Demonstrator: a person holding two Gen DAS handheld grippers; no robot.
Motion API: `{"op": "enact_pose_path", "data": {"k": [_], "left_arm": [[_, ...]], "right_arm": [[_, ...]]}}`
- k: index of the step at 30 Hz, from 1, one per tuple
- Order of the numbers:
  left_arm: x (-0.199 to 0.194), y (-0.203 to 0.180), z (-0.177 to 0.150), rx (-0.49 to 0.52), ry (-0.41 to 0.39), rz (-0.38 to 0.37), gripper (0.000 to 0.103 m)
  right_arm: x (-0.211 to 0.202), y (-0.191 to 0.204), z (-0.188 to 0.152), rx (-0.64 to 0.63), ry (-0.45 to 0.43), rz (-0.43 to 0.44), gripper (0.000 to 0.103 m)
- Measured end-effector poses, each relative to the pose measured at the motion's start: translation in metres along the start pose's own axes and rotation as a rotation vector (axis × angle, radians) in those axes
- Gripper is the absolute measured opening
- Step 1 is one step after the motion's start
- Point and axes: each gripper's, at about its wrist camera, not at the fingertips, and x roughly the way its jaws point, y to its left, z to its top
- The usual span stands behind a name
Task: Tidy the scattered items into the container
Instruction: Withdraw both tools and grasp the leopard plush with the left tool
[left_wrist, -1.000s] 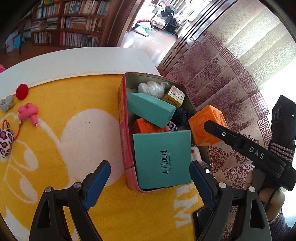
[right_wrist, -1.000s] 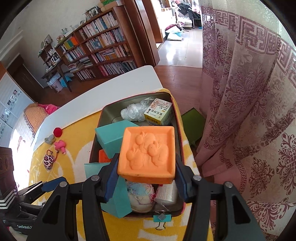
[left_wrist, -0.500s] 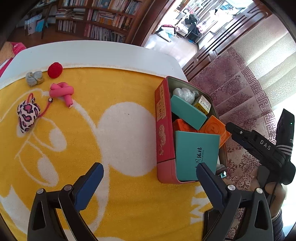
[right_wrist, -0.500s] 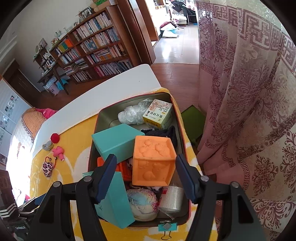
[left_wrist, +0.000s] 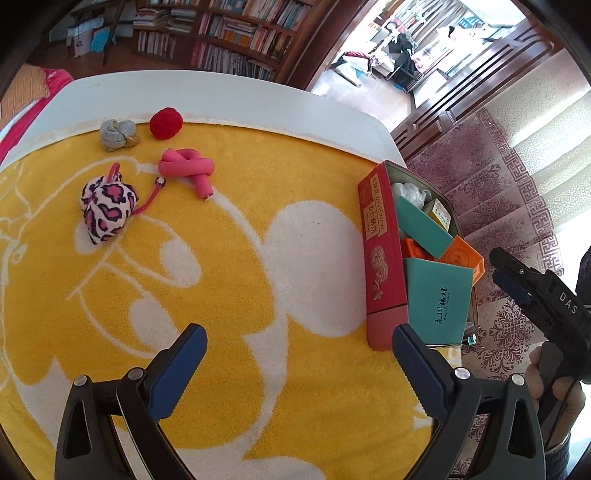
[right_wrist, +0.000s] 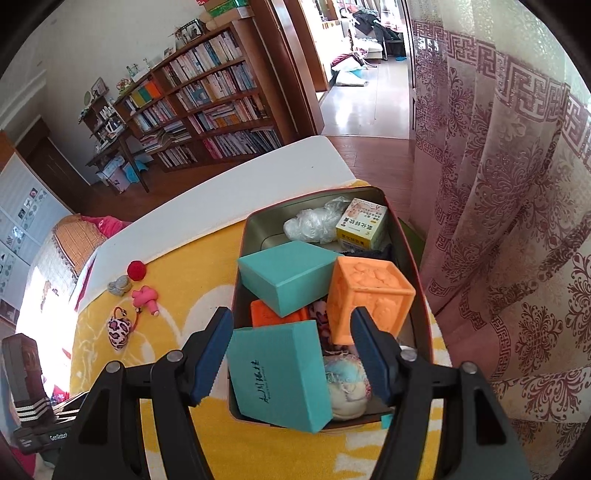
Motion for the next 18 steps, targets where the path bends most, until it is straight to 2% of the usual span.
{"op": "enact_pose_path", "data": {"k": [12,18], "left_arm": [[-0.038,0.099,0.002,-0.14,-0.049,0.054,0.102],[-0.046,0.132,0.01,-0.161,-0.061,0.069,0.102]], "right_arm": [[0.031,0.109,-0.025,-0.158,0.074,0.098,0.07],[0.055,0.152,-0.04,-0.207,0.127,0.116,0.07]]}}
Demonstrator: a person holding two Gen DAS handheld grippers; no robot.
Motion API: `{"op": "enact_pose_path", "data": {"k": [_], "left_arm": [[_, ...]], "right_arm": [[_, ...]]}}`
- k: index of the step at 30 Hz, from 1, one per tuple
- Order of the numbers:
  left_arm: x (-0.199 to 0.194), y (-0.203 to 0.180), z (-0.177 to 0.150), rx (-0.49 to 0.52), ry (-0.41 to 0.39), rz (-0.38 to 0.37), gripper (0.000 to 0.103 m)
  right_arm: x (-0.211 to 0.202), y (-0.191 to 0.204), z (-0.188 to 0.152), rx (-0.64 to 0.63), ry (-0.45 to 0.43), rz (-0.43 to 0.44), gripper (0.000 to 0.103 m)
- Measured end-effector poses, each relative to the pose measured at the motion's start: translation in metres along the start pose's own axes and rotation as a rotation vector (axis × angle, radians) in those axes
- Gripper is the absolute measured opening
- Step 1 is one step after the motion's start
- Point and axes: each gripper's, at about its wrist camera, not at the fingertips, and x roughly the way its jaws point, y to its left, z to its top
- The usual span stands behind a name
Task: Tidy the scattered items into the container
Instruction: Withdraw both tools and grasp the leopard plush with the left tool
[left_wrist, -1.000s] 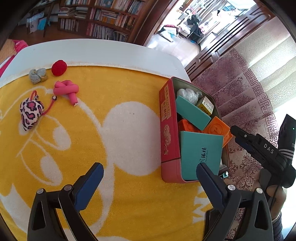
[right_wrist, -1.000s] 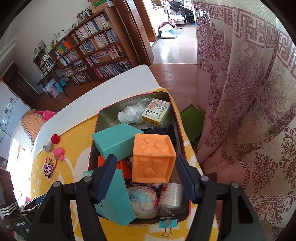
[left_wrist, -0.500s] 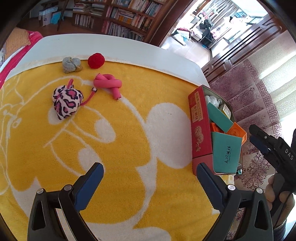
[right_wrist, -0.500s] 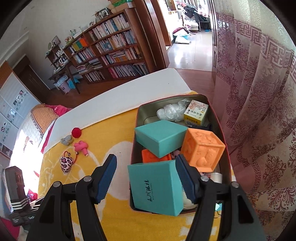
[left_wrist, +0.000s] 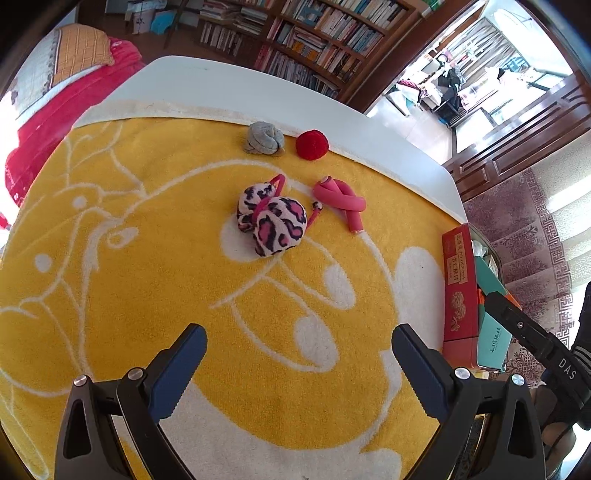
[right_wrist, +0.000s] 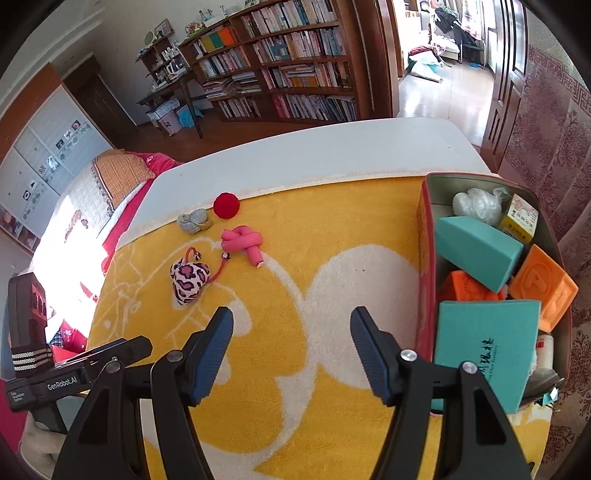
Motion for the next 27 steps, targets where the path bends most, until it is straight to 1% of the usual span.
{"op": "enact_pose_path", "data": {"k": [3,8,14,19,23,26,27], "left_arm": [[0.005,0.005,0.011,0.018,-0.005,0.001,0.102],[0.028,0.005,0.033,0.028,-0.006,-0.004,0.102],[0.059,-0.003,0.06,0.108,-0.004,0.017,0.102],[0.083,0.0,0.073,0.118,0.025,0.035,0.102],[0.094,0.004,0.077,0.124,0.039,0.049,0.101],[0.096,0.005,0.077,0.147,0.029,0.076,0.088],[0.095,0.006,0.078,0.152,0.027,0.087,0.077]], "right_arm": [[0.01,0.011,0.0,0.012,0.01,0.002,0.07],[0.018,0.021,-0.002,0.027,0.02,-0.025,0.07],[0.022,0.014,-0.002,0.069,0.025,-0.078,0.07],[0.027,0.007,0.0,0.1,0.029,-0.106,0.07],[0.036,0.01,0.005,0.099,0.036,-0.11,0.07],[0.046,0.018,0.012,0.077,0.04,-0.109,0.07],[0.05,0.022,0.015,0.064,0.04,-0.107,0.07]]}}
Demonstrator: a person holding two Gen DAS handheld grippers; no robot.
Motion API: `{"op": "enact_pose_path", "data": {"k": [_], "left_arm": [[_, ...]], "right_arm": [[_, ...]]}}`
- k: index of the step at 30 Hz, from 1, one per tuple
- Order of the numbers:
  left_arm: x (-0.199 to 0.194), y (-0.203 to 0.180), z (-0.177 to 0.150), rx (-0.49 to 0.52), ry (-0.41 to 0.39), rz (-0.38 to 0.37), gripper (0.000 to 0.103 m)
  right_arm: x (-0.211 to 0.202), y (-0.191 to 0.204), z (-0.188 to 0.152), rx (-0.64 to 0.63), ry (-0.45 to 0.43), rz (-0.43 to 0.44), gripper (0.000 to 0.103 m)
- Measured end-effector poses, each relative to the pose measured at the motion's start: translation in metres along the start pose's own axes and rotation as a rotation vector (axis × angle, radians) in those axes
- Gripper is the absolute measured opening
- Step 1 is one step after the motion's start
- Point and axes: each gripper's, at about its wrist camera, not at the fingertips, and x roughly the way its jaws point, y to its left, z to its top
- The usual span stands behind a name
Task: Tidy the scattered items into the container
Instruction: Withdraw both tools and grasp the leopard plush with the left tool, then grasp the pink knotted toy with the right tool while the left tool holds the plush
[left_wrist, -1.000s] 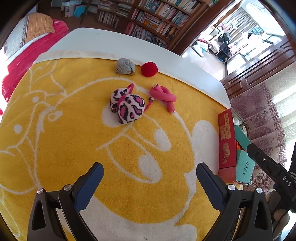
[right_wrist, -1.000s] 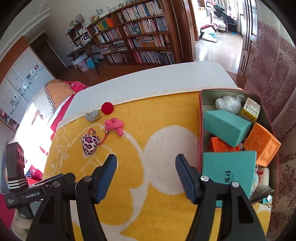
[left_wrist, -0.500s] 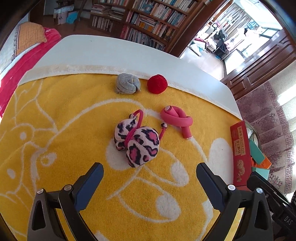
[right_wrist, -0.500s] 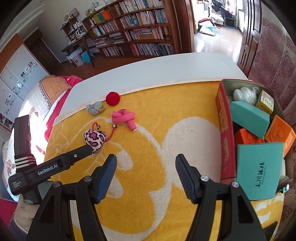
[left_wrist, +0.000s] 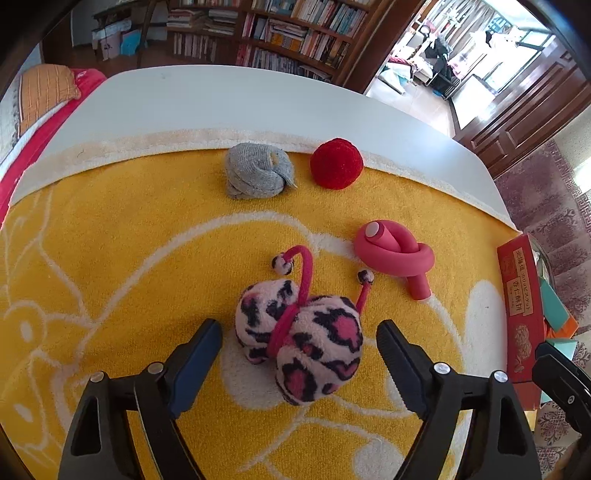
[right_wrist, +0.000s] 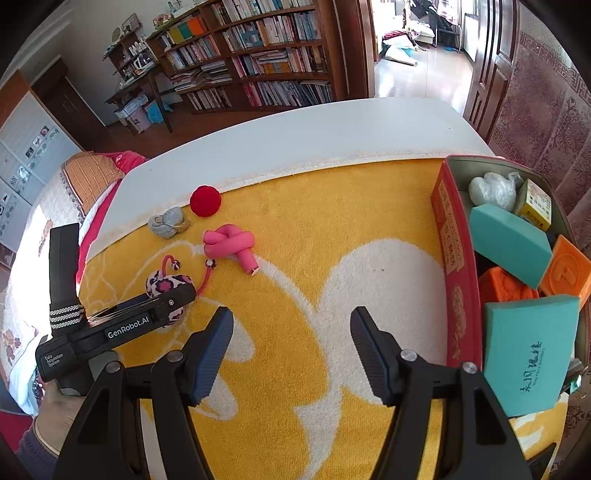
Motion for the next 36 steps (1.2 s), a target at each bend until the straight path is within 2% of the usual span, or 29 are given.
{"op": "enact_pose_path", "data": {"k": [1,3,7,11,19,22,24,28,36], "left_arm": [[-0.001,0.002,0.0,-0.003,-0.001,0.003,0.069],[-0.005,0.011,0.001,-0.04,0.004,-0.049,0.063],[-0.02,0.021,-0.002,-0.06,-0.018,-0.064,0.063],[-0.035,0.03,-0.007,-0.073,-0.034,-0.078,0.063],[-0.056,0.044,-0.019,-0.117,-0.053,-0.084,0.063],[-0.059,0.045,-0.024,-0.128,-0.053,-0.085,0.063],[-0.061,0.045,-0.023,-0.132,-0.051,-0.084,0.063],[-0.063,0.039,-0.027,-0.127,-0.045,-0.082,0.063],[-0.072,0.01,-0.025,-0.101,-0.06,-0.085,0.063]], "right_arm": [[0.003,0.004,0.003,-0.015,-0.002,0.002,0.07],[0.012,0.014,0.012,-0.052,-0.004,0.01,0.07],[0.04,0.029,0.031,-0.113,0.049,0.085,0.07],[0.064,0.052,0.045,-0.227,0.076,0.098,0.07],[0.104,0.081,0.056,-0.341,0.129,0.045,0.07],[0.115,0.084,0.057,-0.371,0.14,0.0,0.07],[0.124,0.081,0.058,-0.357,0.175,-0.007,0.061],[0.119,0.079,0.056,-0.339,0.16,-0.04,0.06],[0.06,0.054,0.054,-0.272,0.073,0.025,0.06]]}}
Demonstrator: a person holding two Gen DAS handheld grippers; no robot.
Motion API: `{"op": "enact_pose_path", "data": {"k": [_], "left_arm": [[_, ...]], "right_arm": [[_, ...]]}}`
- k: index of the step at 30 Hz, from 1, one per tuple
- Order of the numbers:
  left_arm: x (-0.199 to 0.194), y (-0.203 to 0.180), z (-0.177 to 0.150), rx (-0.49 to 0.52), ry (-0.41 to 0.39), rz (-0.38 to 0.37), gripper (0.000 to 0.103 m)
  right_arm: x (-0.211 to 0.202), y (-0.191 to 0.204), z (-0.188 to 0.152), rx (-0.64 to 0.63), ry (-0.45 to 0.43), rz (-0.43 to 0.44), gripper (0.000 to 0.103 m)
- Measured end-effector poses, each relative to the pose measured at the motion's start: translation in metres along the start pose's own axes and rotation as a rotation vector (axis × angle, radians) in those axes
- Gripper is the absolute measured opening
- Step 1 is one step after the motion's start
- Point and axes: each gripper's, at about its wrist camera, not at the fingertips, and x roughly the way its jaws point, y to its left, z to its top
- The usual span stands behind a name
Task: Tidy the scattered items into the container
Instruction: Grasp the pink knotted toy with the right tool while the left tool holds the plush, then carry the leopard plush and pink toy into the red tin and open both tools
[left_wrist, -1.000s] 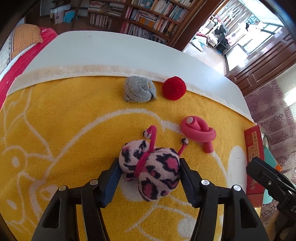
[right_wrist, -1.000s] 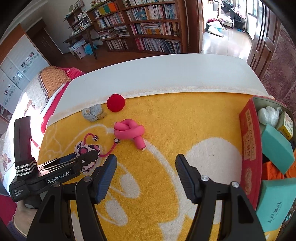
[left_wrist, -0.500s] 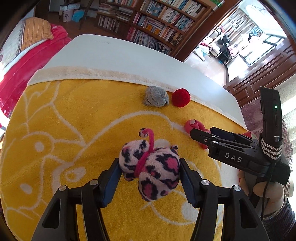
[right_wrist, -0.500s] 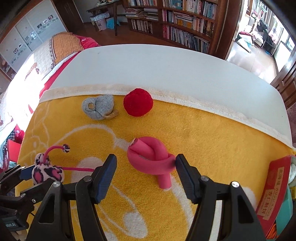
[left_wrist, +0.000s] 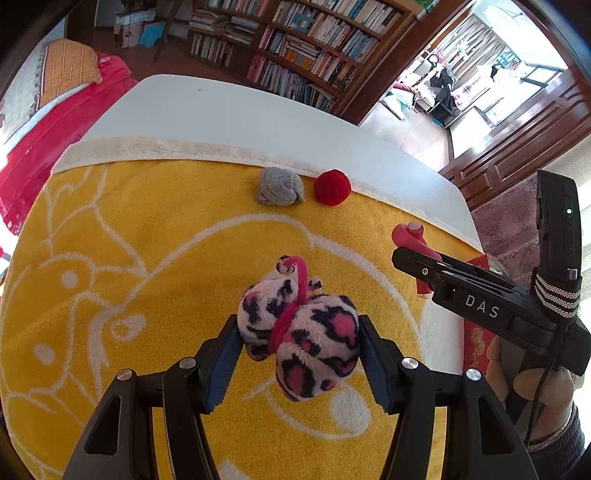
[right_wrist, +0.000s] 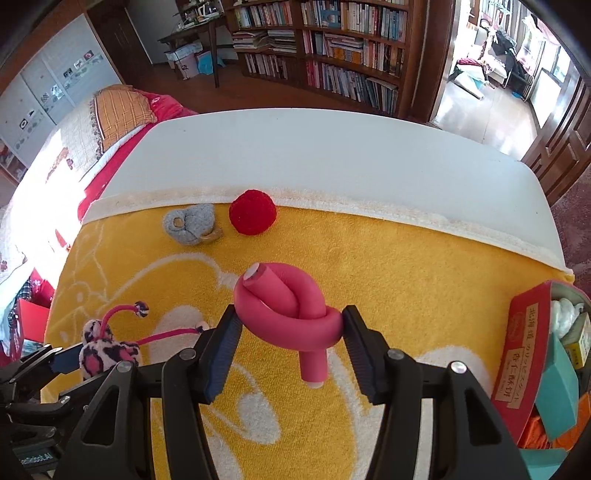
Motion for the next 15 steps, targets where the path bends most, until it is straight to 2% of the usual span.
{"op": "enact_pose_path", "data": {"k": [8,15], "left_arm": [[0.003,-0.067,-0.004,0.069,-0.006,-0.028,0.063],[0.011,-0.133,-0.014,0.127,0.005,-0.056,0.063]], "right_arm": [[-0.065,-0.075,-0.023,0.128,-0.087,0.002,0.06],[-0.112,-0.155,-0.041,0.22,-0.15,-0.052,0.06]]}}
